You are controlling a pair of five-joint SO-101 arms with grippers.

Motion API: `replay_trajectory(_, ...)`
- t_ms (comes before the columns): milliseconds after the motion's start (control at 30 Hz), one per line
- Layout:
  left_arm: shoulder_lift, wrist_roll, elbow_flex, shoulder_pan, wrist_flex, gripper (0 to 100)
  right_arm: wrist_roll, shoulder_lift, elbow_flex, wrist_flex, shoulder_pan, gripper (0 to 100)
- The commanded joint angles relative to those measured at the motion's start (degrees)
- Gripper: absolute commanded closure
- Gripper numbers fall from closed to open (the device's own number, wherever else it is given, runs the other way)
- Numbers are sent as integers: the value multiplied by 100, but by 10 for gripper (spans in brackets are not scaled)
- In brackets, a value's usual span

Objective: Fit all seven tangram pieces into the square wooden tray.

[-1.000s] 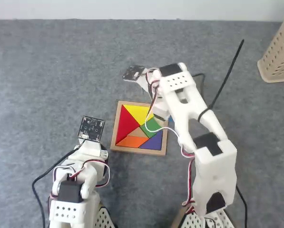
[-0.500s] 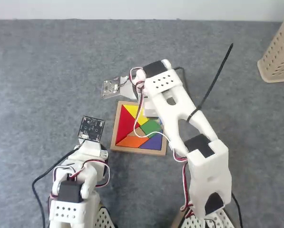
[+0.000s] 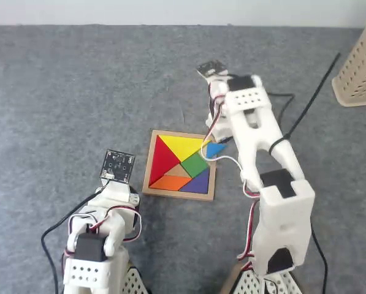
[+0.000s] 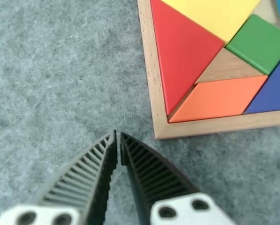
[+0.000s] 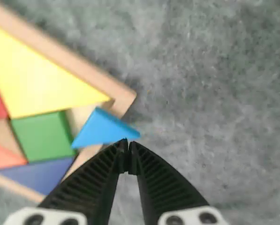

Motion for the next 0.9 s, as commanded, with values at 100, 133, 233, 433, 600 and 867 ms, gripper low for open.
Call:
replay_trajectory(100, -123, 44, -110, -35, 35, 988, -299, -1534, 2251, -2237, 75, 992)
replay_trajectory(133, -123, 44, -110, -35, 35, 988, -290, -1675, 2400, -2273, 84, 992)
replay_trajectory(233, -123, 44, -110, -35, 35, 988, -290, -1921, 2602, -2220, 84, 992)
replay_trajectory(433, -123, 44, -110, -35, 35, 988, -281, -2009, 2611, -1754, 242, 992)
replay_trajectory(600, -123, 44, -110, -35, 35, 988, -26, -2360, 3007, -1798, 268, 992)
replay_trajectory(867, -123, 44, -110, -35, 35, 988, 26, -1982, 3191, -2097, 198, 992)
